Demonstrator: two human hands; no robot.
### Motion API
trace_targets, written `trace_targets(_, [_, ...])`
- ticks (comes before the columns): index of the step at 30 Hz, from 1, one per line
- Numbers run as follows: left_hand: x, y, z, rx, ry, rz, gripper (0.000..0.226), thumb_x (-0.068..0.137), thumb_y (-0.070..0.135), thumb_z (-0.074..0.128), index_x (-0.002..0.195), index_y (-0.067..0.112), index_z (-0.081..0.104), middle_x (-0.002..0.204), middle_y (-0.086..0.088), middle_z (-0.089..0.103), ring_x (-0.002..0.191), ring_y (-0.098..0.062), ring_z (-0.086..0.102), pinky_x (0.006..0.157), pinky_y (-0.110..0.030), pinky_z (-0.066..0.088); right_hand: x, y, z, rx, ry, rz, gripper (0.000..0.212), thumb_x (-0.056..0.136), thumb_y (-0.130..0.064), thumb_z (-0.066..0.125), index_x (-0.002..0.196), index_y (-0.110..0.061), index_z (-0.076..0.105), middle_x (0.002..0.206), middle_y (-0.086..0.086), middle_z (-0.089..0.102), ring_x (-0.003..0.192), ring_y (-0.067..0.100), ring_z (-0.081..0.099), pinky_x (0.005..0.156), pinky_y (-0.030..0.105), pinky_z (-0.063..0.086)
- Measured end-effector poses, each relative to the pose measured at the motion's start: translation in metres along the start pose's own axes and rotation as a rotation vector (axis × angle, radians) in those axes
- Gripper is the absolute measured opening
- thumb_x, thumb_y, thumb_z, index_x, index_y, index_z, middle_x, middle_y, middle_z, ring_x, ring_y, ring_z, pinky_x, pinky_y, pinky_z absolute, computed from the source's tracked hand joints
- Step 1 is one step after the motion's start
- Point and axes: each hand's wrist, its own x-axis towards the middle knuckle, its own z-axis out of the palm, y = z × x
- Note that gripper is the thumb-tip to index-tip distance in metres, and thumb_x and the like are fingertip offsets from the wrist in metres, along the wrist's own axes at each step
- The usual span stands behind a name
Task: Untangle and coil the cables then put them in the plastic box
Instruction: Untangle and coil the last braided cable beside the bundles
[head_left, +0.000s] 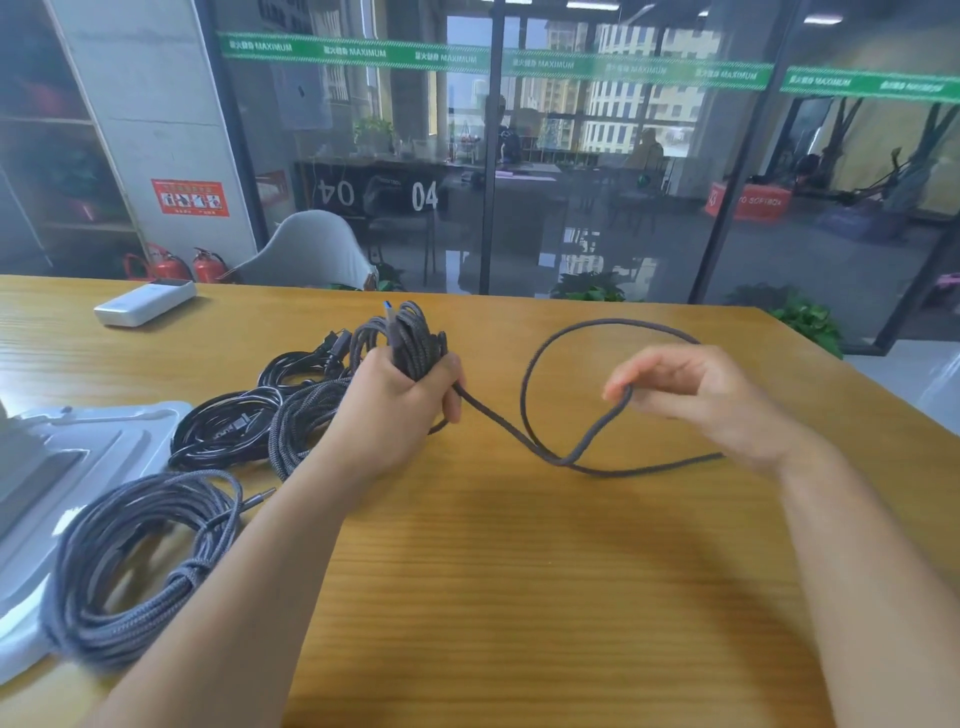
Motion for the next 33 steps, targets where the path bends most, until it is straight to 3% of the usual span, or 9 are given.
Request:
trace_targets(4, [0.0,0.0,-0.001,-0.125,0.032,-0.061,0.034,0.103,0.023,0.057,0.077,0.008,0.072,0.063,-0.001,0.073,0.058,-0.02,0.049,0.058,-0.03,0.043,-0.01,-0.015,-0.003,0.084,-0.394,0.098,0.03,0.1,-0.036,0.055,0.097,-0.014,0.077,0.088,0.008,0.063,0.083,0.023,0.053,0.089,0.04,0.045])
trace_targets(7, [-0.003,0.003,0.001,-0.301,-0.026,-0.036,0.029,0.106,0.018,0.054,0.091,-0.001,0.069,0.078,-0.012,0.077,0.065,-0.028,0.067,0.066,-0.037,0.053,-0.001,-0.025,0.024,-0.162,-0.521,0.09,0.041,0.098,-0.056,0.059,0.078,-0.025,0.076,0.072,0.01,0.051,0.072,0.035,0.039,0.08,0.056,0.041])
trace_targets(10, [-0.009,0.009,0.004,-0.51,-0.131,-0.037,0.029,0.108,0.017,0.05,0.097,-0.004,0.065,0.085,-0.018,0.077,0.087,-0.037,0.076,0.076,-0.041,0.062,0.006,-0.026,0.052,-0.406,-0.694,0.188,0.039,0.096,-0.061,0.062,0.081,-0.03,0.079,0.069,0.009,0.051,0.066,0.03,0.041,0.066,0.043,0.034])
trace_targets(13, [-0.016,0.014,0.011,-0.677,-0.319,-0.063,0.028,0.108,0.019,0.049,0.086,0.006,0.062,0.065,-0.01,0.06,0.068,-0.031,0.069,0.068,-0.035,0.058,0.013,-0.017,0.067,-0.579,-0.591,0.253,0.035,0.099,-0.053,0.063,0.076,-0.029,0.075,0.061,-0.01,0.051,0.057,0.007,0.042,0.06,0.028,0.034])
trace_targets(18, [-0.02,0.015,0.017,-0.604,-0.64,-0.124,0.023,0.097,0.023,0.055,0.077,0.012,0.06,0.056,0.002,0.03,0.045,-0.014,0.029,0.05,-0.027,0.024,0.02,-0.003,0.048,-0.622,-0.156,0.322,0.046,0.093,-0.065,0.063,0.063,-0.03,0.063,0.055,-0.005,0.045,0.054,0.012,0.041,0.058,0.034,0.034])
trace_targets(21, [-0.018,0.012,0.015,-0.481,-0.748,-0.154,0.028,0.106,0.022,0.055,0.094,0.007,0.074,0.057,0.002,0.028,0.048,-0.013,0.022,0.052,-0.027,0.02,0.021,-0.001,0.041,-0.669,0.104,0.323,0.077,0.066,-0.087,0.067,0.065,-0.011,0.054,0.053,-0.002,0.043,0.055,0.014,0.04,0.061,0.034,0.032])
trace_targets(24, [-0.018,0.013,0.018,-0.357,-0.771,-0.181,0.031,0.108,0.025,0.052,0.115,0.01,0.078,0.059,0.001,0.027,0.052,-0.015,0.019,0.052,-0.025,0.022,0.024,-0.014,0.05,-0.634,0.226,0.372,0.076,0.062,-0.085,0.073,0.06,-0.017,0.039,0.052,-0.007,0.034,0.051,0.016,0.033,0.057,0.034,0.027])
trace_targets(29, [-0.02,0.016,0.024,-0.125,-0.749,-0.166,0.036,0.105,0.032,0.059,0.122,0.002,0.07,0.06,0.002,0.035,0.055,-0.016,0.029,0.056,-0.029,0.025,0.029,-0.028,0.072,-0.061,0.275,0.214,0.055,0.09,-0.053,0.076,0.059,-0.018,0.047,0.062,0.005,0.033,0.053,0.017,0.032,0.061,0.032,0.037])
trace_targets(33, [-0.018,0.008,0.034,-0.012,-0.584,-0.146,0.04,0.101,0.029,0.065,0.102,-0.01,0.06,0.06,0.001,0.038,0.053,-0.016,0.035,0.05,-0.023,0.03,0.02,-0.037,0.068,0.427,0.036,0.377,0.032,0.108,-0.024,0.054,0.1,-0.001,0.075,0.07,-0.001,0.057,0.065,0.015,0.061,0.076,0.034,0.059])
